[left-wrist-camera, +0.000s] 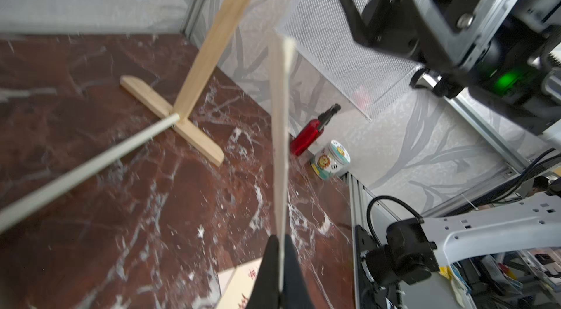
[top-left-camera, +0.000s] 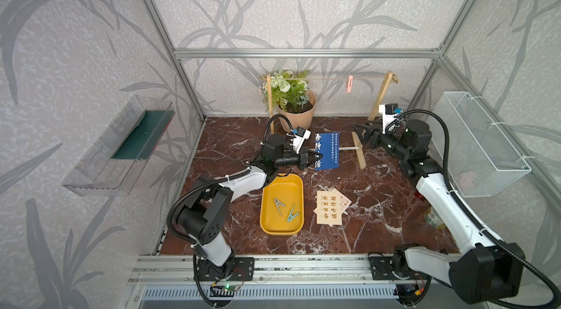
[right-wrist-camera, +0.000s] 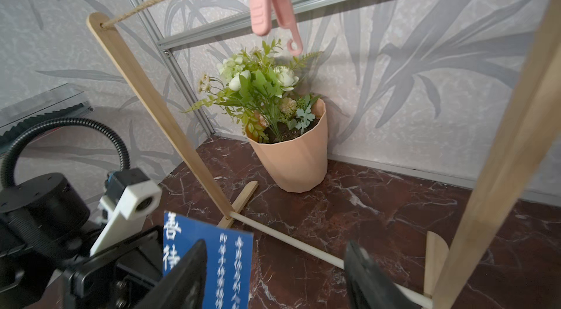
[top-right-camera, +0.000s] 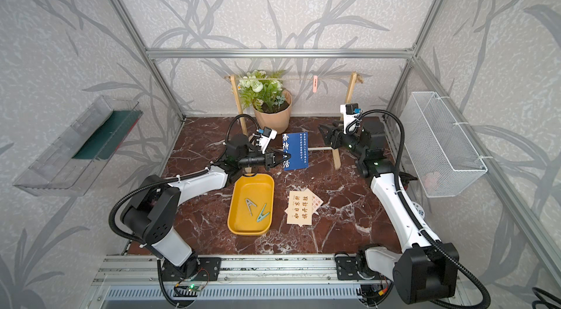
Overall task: Remove the postcards from the strings
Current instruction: Place the postcard at the center of the board, then remove the clamp from the clothesline.
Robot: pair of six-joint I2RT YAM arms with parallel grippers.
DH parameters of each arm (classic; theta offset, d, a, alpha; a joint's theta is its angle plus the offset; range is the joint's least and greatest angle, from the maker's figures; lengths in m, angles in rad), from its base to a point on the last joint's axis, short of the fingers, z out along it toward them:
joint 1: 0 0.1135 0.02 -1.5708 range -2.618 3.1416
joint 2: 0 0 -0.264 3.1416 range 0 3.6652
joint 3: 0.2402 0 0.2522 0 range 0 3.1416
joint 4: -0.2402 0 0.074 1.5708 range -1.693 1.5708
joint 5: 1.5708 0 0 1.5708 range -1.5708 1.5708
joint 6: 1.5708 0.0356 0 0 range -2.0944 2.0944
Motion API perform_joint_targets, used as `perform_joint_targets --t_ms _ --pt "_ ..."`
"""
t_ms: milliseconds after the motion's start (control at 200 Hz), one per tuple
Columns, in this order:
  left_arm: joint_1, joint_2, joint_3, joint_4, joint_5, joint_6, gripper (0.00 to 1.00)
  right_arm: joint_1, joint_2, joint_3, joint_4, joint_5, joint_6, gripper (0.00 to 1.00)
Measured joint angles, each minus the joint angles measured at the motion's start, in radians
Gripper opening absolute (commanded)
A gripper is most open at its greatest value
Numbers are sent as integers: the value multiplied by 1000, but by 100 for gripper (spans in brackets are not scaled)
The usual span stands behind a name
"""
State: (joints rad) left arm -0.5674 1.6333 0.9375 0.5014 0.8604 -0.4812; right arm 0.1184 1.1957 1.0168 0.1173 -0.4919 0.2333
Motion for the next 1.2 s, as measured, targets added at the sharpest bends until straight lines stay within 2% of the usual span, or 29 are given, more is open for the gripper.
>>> perform_joint_targets --t_ms 170,270,315,415,475,615,770,910,1070,1200 --pt "-164 -20 6 -309 -34 76 0 -3 12 -75 185 16 63 76" --pt "-190 34 41 -431 -32 113 0 -4 102 -89 339 -29 114 77" --pt "-188 63 58 -470 -34 127 5 -4 155 -89 412 -54 135 77" --pt "-187 126 97 -539 -34 161 33 -3 249 -80 519 -104 162 78" --pt "-186 158 117 -568 -31 183 55 -3 286 -63 552 -135 167 79" --pt "-189 184 154 -668 -51 226 84 -3 307 -4 592 -182 164 84" --pt "-189 128 161 -748 -134 282 85 -2 309 99 605 -217 164 87" --pt "-177 2 158 -777 -219 311 85 -2 325 170 615 -224 167 88" --pt "-157 -205 89 -670 -295 330 91 -3 393 263 603 -224 172 89" --pt "-154 -271 50 -598 -322 333 91 -3 465 338 586 -225 190 89"
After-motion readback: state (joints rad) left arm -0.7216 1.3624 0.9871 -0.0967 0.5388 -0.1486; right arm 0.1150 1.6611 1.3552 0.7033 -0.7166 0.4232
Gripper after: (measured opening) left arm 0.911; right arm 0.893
